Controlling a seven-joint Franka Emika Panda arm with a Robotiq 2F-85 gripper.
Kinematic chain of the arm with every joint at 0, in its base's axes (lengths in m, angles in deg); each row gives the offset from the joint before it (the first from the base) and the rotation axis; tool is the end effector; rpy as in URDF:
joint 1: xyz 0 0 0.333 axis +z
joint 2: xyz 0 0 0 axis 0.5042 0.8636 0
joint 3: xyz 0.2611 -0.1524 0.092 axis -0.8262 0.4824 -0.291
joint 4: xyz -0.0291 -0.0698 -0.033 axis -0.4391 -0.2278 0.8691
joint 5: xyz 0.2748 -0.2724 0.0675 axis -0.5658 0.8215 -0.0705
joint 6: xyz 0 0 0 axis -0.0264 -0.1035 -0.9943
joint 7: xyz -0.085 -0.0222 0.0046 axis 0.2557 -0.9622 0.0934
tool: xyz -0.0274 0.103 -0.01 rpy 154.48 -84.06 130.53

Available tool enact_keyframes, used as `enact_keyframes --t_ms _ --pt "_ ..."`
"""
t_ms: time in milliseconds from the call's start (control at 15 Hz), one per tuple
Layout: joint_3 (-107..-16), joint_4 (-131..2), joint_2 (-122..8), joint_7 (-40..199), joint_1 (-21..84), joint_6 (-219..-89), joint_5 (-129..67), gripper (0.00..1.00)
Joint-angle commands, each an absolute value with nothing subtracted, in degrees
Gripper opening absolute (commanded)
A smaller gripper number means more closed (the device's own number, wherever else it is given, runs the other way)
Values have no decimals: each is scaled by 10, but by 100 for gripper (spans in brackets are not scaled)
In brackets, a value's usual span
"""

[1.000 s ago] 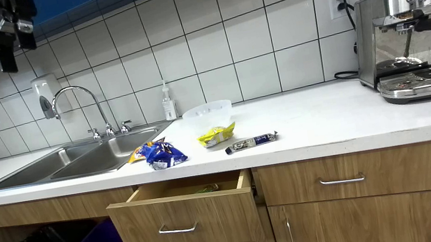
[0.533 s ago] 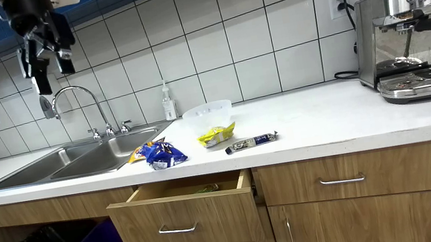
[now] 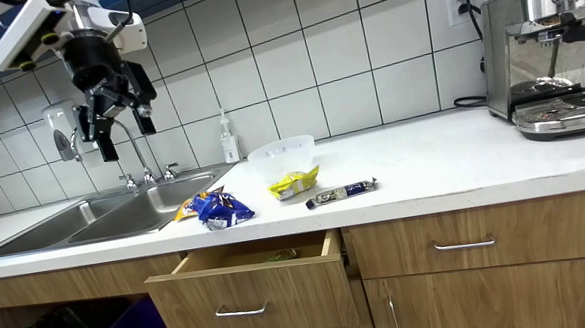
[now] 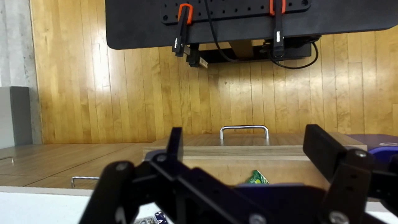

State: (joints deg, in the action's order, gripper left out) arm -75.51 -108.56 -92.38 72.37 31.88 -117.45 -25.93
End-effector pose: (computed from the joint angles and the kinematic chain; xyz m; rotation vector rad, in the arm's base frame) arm 0.3952 0.0708 0.4264 2.8521 0.0272 -0.4283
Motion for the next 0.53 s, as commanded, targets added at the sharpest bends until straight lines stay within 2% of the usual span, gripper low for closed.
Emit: enact_keyframes --t_ms 0,467 --pt "-736 -1083 -879 738 321 -1209 -233 100" --pt "-718 -1090 -812 717 319 -1269 -160 100"
